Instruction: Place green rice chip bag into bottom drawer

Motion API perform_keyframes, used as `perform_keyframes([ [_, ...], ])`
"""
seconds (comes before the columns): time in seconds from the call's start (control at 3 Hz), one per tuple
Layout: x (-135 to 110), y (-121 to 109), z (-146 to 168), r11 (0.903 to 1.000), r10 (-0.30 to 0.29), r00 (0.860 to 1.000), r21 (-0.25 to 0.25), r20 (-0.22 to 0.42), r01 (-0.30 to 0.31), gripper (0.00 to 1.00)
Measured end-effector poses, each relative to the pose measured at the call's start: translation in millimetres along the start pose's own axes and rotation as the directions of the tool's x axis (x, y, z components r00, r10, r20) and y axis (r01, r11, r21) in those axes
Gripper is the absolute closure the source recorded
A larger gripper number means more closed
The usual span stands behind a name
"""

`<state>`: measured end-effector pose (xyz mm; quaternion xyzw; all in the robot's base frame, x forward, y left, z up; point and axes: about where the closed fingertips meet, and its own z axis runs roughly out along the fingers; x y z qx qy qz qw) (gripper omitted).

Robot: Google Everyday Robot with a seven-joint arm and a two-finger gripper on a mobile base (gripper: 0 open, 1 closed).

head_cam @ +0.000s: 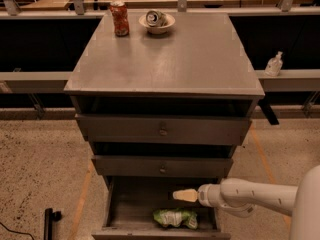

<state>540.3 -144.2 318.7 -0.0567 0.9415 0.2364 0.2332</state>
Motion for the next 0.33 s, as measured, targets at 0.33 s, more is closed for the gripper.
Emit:
perform_keyframes([
  [0.33,-5.5,-2.7,-40.3,0.9892,0.066,0.997,0.134,-0.045,-0.059,0.0],
])
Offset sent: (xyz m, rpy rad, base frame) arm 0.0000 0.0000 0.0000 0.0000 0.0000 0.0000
